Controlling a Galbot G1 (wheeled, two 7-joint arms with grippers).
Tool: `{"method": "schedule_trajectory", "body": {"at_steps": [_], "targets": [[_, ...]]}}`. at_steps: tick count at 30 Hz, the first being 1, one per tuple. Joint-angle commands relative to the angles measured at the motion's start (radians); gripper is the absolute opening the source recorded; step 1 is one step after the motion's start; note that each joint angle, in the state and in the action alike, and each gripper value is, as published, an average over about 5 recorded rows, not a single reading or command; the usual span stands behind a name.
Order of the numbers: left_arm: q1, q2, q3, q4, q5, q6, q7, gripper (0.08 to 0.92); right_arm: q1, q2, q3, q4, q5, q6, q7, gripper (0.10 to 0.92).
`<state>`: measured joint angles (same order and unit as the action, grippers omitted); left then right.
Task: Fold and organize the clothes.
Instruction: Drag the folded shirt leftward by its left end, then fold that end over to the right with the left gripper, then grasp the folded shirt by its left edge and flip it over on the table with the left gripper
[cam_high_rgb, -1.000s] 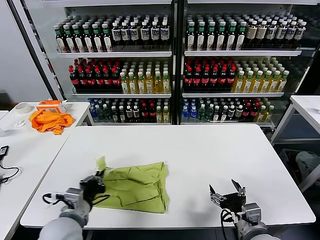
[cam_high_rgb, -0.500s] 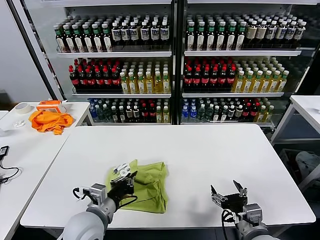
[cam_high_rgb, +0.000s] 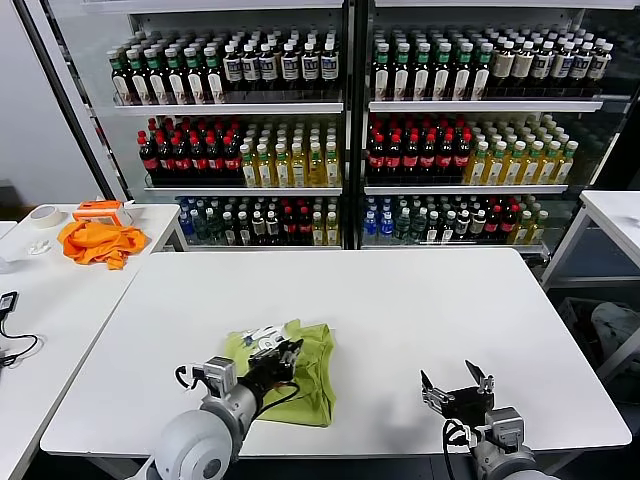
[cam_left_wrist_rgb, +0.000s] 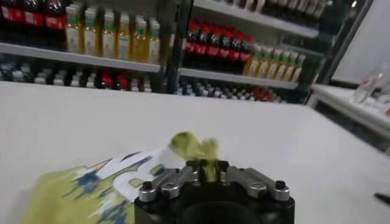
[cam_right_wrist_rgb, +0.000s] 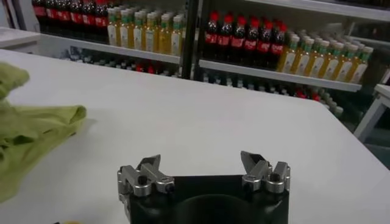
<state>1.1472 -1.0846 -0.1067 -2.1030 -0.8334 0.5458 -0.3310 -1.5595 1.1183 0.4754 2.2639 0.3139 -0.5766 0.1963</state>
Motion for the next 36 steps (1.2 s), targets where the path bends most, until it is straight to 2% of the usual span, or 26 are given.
{"method": "schedule_trajectory", "body": {"at_steps": [1,4,9,13,19,30,33,36], "targets": [[0.013,-0.013,-0.064,-0.046,-0.074,-0.093,0.059,0.327,0.002,0.000,-0.001,-0.004,0.002,-0.001,-0.002,0.823],[0.048,0.059,-0.124,-0.036,0.036,-0.116,0.067,0.414,0.003,-0.001,0.000,-0.005,0.001,-0.001,-0.005,0.823],[0.139,0.142,-0.217,0.082,0.300,-0.088,0.050,0.552,0.009,-0.002,-0.004,-0.013,-0.001,0.000,-0.009,0.823],[0.198,0.148,-0.238,0.138,0.355,-0.040,0.037,0.665,0.014,-0.003,-0.011,-0.018,-0.002,0.001,-0.011,0.823],[0.198,0.123,-0.224,0.179,0.364,-0.024,0.038,0.805,0.012,-0.004,-0.014,-0.014,-0.001,0.000,-0.012,0.823],[0.176,0.083,-0.183,0.202,0.284,-0.075,0.013,0.821,0.006,-0.002,-0.006,-0.020,0.002,0.001,-0.016,0.823],[0.176,0.083,-0.186,0.200,0.237,-0.085,0.017,0.786,0.006,-0.003,-0.006,-0.021,0.002,0.001,-0.016,0.823],[0.183,0.085,-0.186,0.196,0.200,-0.090,0.026,0.710,0.007,-0.003,-0.008,-0.022,0.002,0.002,-0.016,0.823]]}}
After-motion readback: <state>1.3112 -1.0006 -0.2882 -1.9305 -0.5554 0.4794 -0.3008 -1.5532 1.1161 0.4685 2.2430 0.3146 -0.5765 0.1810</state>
